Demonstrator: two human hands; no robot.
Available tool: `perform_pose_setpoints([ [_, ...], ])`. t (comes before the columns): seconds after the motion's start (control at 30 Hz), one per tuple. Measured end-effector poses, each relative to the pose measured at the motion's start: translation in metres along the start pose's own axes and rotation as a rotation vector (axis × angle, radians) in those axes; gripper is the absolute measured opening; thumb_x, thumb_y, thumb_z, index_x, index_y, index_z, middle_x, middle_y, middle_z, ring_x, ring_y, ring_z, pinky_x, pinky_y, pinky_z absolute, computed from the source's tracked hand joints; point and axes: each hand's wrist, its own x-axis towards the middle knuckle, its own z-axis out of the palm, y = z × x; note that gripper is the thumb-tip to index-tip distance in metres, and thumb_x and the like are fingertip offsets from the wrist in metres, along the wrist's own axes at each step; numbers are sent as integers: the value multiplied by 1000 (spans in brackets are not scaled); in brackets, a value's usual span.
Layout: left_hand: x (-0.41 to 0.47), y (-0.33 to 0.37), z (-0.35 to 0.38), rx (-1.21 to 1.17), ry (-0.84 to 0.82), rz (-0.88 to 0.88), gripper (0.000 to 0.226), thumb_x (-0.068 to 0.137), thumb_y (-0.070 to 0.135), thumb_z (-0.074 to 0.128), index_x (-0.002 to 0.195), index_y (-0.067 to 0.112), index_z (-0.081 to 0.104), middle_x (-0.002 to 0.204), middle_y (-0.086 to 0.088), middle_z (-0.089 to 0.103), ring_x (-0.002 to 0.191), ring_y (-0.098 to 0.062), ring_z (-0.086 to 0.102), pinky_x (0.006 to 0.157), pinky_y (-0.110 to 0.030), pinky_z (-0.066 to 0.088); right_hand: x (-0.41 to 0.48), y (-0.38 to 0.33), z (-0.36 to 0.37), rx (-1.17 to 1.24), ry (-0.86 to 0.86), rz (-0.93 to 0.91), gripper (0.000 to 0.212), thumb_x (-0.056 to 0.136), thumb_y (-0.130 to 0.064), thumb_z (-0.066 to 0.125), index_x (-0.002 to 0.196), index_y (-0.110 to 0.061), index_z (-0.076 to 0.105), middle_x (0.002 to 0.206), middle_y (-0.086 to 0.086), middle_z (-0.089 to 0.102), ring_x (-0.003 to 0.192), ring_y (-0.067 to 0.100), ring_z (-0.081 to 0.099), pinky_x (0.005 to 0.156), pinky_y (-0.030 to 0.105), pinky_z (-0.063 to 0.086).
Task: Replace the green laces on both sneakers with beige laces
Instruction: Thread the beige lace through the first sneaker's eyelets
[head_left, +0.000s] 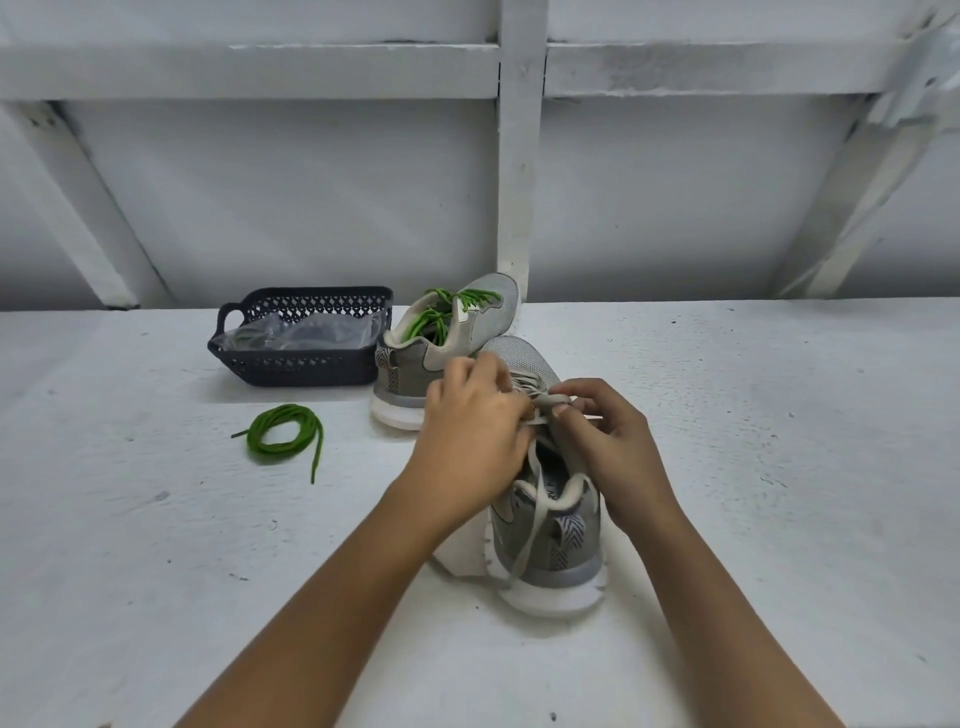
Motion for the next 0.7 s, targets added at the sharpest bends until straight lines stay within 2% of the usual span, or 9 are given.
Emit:
perform_pose_setpoints([
  [0.1, 1, 1, -4, -163, -56, -50, 19, 89, 34, 59, 95, 22, 73, 105, 3, 45, 108, -20, 33, 80, -29, 21, 2, 2, -1, -2, -2, 25, 25, 89, -5, 57, 83, -29, 65, 74, -7, 64, 69, 9, 62, 64, 19, 50],
  [0.23, -5, -3, -19, -452, -213, -72, 21, 92, 32, 57, 95, 21, 75, 84, 12, 43, 99, -12, 40, 91, -33, 31, 4, 3, -2, -14, -2, 53, 20, 90, -10, 59, 87, -30, 63, 79, -4, 60, 69, 10, 59, 67, 23, 49],
  [0.33, -7, -8, -31, -607, -319, -56, 19, 92, 25, 58, 96, 19, 76, 76, 9, 49, 76, -2, 48, 75, -20, 37, 4, 3, -1, -12, -8, 64, 17, 90, -12, 60, 89, -29, 63, 81, -2, 59, 73, 13, 59, 71, 28, 50],
  [0.4, -8, -10, -34, -644, -360, -51, 17, 92, 23, 59, 97, 20, 76, 76, 5, 60, 73, -5, 55, 69, -19, 40, 4, 2, -1, -14, -6, 62, 18, 90, -12, 60, 88, -29, 63, 81, -1, 58, 74, 13, 58, 72, 29, 50],
  [0.47, -8, -10, -34, -685, -413, -89, 18, 92, 24, 59, 99, 25, 75, 79, -1, 70, 73, -10, 62, 72, -27, 48, 3, 2, -1, -13, -4, 59, 18, 90, -11, 60, 87, -29, 63, 81, 0, 58, 72, 11, 58, 70, 27, 49],
  [0.53, -8, -7, -35, -669, -506, -106, 19, 93, 30, 55, 98, 32, 73, 63, 6, 64, 60, -6, 58, 63, -30, 49, 3, 2, -1, -16, -3, 59, 18, 89, -11, 60, 87, -29, 64, 80, 0, 58, 70, 9, 57, 68, 25, 47],
  [0.6, -7, -2, -38, -591, -600, -65, 22, 95, 37, 50, 88, 39, 71, 49, 9, 51, 50, -6, 52, 55, -27, 45, 3, 2, -1, -26, -1, 62, 18, 89, -11, 60, 86, -28, 64, 80, -1, 59, 70, 8, 56, 66, 22, 46],
  [0.7, -4, 4, -44, -468, -706, -41, 33, 96, 48, 39, 87, 36, 69, 39, 10, 47, 41, -4, 47, 48, -19, 37, 3, 2, -1, -30, 3, 66, 18, 90, -11, 59, 86, -28, 64, 84, 3, 62, 75, 11, 57, 68, 26, 47],
])
